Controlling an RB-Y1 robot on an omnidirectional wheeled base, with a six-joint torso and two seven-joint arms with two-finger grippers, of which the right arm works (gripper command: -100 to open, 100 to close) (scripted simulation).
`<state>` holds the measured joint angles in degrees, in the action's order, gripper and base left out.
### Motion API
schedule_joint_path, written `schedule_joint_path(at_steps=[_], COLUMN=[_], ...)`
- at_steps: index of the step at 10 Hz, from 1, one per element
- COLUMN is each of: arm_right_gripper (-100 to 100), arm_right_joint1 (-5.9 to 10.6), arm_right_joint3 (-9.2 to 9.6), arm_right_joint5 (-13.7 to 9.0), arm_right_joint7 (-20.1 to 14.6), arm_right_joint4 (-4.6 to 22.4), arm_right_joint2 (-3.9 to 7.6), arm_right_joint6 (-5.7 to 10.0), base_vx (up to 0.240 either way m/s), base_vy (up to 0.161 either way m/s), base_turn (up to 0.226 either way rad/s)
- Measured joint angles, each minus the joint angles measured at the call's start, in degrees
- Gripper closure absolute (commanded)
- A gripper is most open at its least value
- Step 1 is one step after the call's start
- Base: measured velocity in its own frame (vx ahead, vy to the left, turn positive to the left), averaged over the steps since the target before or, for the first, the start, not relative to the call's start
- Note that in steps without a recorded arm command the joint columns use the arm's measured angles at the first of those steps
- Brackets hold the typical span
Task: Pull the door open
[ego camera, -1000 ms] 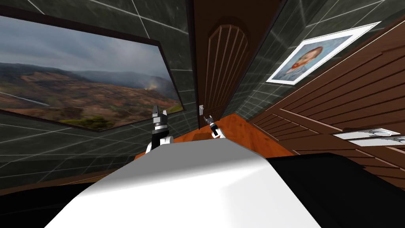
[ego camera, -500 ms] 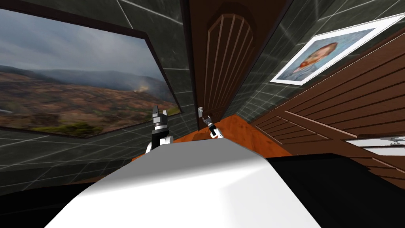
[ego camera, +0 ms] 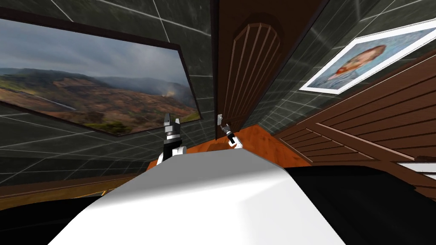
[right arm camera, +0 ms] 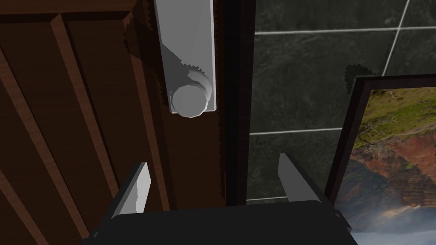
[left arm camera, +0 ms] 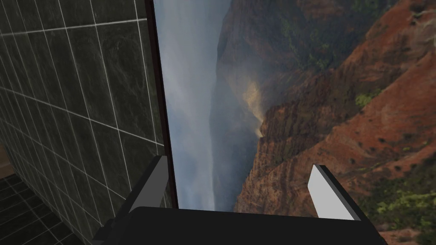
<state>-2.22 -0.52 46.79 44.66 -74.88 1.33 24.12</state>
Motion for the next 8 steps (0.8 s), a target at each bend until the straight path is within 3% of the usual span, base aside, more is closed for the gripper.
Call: schedule_joint_path(at_steps=[1,2,3,4,8], arm_right_gripper=[-100,-100,-100,-100,-100], arm_right_joint1=[0.54,1.48,3.26,3.68,9.78], arm_right_joint3=[-0.30,-0.90,-2.25,-2.82,-6.80], arm_right_joint5=[-1.34,-2.11,-3.48,-4.98,-11.81], arm_right_joint7=[0.64,1.24,2.31,3.01,6.99], arm_right_joint4=[0.40,1.62,4.26,4.91,12.18], arm_right_joint2=[0.91,1.13,1.61,2.55,5.42], arm_right_joint6=[-0.41,-0.40,0.28,0.35,0.39], base_vx=[-0.004,0.013,0.023,0.038,0.070], base_vy=[0.042,0.033,0.041,0.053,0.031], base_turn=[0.051,0.111,0.198,0.217,0.207])
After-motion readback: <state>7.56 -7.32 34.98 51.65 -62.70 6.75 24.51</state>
